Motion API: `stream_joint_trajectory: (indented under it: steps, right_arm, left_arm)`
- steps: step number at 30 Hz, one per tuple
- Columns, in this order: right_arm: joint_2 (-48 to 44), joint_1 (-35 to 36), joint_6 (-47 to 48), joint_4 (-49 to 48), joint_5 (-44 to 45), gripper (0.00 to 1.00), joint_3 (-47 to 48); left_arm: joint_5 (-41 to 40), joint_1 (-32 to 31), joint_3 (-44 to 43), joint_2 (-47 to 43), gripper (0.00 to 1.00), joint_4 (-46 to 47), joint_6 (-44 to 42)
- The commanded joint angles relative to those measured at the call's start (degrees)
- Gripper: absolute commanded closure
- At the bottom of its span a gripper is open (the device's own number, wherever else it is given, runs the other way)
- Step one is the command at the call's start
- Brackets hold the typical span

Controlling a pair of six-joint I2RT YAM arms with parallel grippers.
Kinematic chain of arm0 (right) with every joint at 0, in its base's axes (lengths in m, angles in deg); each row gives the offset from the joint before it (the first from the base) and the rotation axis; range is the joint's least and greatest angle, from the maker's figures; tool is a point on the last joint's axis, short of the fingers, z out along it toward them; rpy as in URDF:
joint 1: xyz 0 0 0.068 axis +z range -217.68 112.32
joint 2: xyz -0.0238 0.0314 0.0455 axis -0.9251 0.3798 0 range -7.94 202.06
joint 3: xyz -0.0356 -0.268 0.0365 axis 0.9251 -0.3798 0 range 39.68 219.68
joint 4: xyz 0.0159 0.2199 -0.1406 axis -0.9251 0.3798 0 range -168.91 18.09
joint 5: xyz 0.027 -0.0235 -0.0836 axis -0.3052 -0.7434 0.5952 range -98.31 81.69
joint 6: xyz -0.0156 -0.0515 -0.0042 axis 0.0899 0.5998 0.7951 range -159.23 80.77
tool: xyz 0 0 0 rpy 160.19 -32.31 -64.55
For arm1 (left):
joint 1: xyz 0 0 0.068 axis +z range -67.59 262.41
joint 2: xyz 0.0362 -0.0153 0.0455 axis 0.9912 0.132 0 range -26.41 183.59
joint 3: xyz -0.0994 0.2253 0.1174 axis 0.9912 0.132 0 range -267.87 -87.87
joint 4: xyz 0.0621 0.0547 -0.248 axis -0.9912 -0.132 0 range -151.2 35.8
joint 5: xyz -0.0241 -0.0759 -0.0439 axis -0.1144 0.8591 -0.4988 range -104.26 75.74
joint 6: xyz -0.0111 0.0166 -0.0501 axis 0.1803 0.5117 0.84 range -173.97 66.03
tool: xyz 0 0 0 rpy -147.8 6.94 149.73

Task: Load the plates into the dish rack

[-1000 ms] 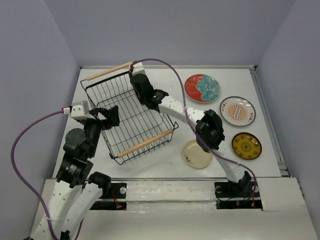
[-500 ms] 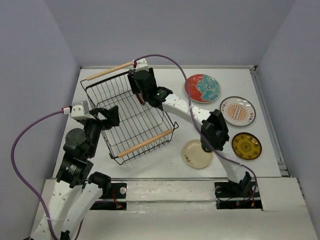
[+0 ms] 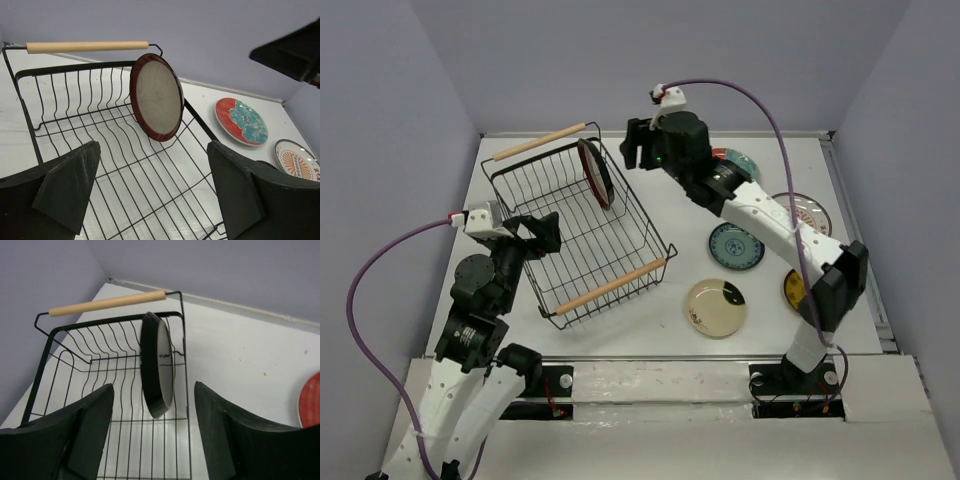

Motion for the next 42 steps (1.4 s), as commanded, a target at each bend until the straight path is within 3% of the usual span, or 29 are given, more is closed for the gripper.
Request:
stream_joint_trajectory:
  steps: [1,3,8,11,14,21,25,32,35,42]
  right_arm:
    - [-9.78,-13.45,-8.95,-1.46,-10.37,0.34,-14.92]
    - [-13.12,-18.4,-11.08,-2.87,-15.91,0.35,-21.16]
    - [-23.05,-33.05,-16.97,-6.64,-18.12,0.47,-38.98]
    - [-22.99,-41.23,-20.92,-10.87,-24.0,0.49,-45.07]
    - [-19.57,-44.25,-23.13,-13.15,-25.08,0.48,-45.62]
    - [-3.65,-49.62,-22.51,-13.6,-25.87,0.49,-35.07]
    - [6.35,-54.1,-17.62,-15.19,-37.89,0.46,-25.18]
    - [17.26,-56.04,-11.89,-6.14,-42.91,0.44,-14.79]
    - [22.62,-56.04,-10.39,-2.46,-48.62,0.44,-7.68]
    - [30.27,-56.04,-9.95,1.69,-58.55,0.46,-1.42]
  left_arm:
    - [0.62,-0.28,0.15,0.28,0.01,2.93,-0.63]
    - [0.63,-0.37,0.23,0.2,0.01,3.01,-0.63]
    - [1.5,-0.46,0.23,-0.16,0.01,3.28,-0.63]
    - [2.38,-0.54,0.32,0.02,0.01,3.45,-0.46]
    - [2.38,-0.81,0.41,0.19,0.01,3.45,-0.54]
    - [2.12,-1.33,0.41,0.37,0.01,3.36,-0.81]
    - [2.21,-1.51,0.41,0.46,0.01,3.36,-0.98]
    - [3.0,-1.6,0.15,1.34,0.01,3.45,-1.07]
    - [3.17,-1.6,0.06,1.78,0.01,3.45,-1.16]
    - [3.09,-1.51,0.06,2.57,0.01,3.36,-1.25]
